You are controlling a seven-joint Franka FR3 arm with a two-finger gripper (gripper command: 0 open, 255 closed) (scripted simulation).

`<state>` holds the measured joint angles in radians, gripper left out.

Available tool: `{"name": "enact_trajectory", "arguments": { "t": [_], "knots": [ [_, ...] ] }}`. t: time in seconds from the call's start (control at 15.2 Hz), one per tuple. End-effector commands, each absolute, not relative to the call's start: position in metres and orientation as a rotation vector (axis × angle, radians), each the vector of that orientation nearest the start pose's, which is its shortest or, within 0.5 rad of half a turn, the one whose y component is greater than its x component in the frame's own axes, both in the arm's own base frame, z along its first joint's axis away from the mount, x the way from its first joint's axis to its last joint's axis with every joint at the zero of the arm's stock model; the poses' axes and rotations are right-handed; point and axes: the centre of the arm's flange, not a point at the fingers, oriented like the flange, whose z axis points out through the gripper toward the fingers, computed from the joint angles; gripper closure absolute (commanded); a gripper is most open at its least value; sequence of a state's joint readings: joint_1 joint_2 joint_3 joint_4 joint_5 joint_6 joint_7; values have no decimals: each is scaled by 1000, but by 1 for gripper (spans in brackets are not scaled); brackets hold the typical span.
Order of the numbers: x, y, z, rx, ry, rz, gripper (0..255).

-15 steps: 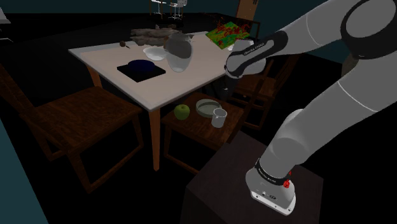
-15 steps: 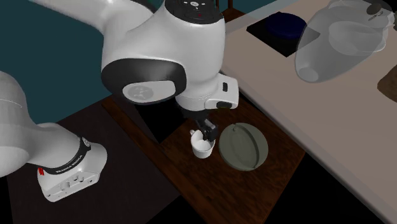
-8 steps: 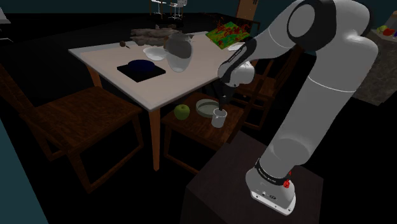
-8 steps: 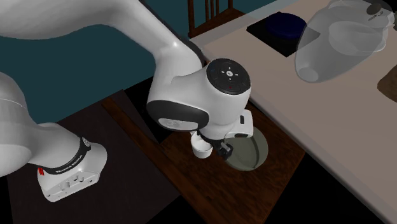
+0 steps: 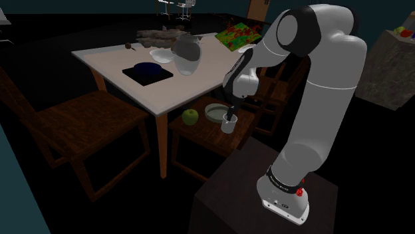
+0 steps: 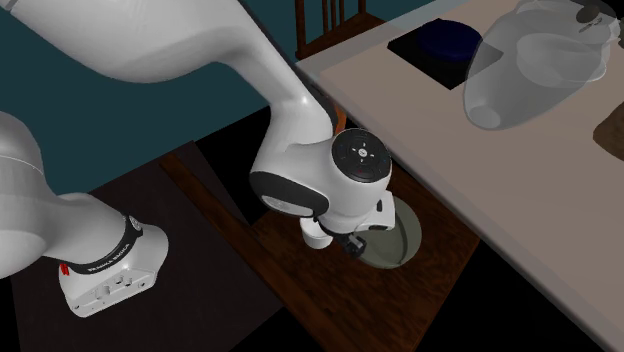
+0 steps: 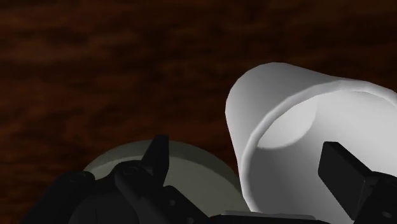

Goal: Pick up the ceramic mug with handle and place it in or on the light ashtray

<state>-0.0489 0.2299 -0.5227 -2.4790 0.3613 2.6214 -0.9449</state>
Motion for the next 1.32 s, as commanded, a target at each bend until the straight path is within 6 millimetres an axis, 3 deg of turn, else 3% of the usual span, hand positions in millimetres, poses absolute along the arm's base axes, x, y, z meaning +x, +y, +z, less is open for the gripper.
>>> {"name": "enact_trajectory", "arguments": {
  "t": [0.0, 0.46, 0.53, 1.12, 1.25],
  "knots": [
    [385, -268, 200, -3072, -97, -17, 0],
    [385, -268, 200, -3072, -97, -17, 0],
    [385, -268, 200, -3072, -97, -17, 255],
    [385, -268, 200, -3072, -97, -17, 255],
    [385, -268, 211, -3072, -97, -17, 255]
  ]
}}
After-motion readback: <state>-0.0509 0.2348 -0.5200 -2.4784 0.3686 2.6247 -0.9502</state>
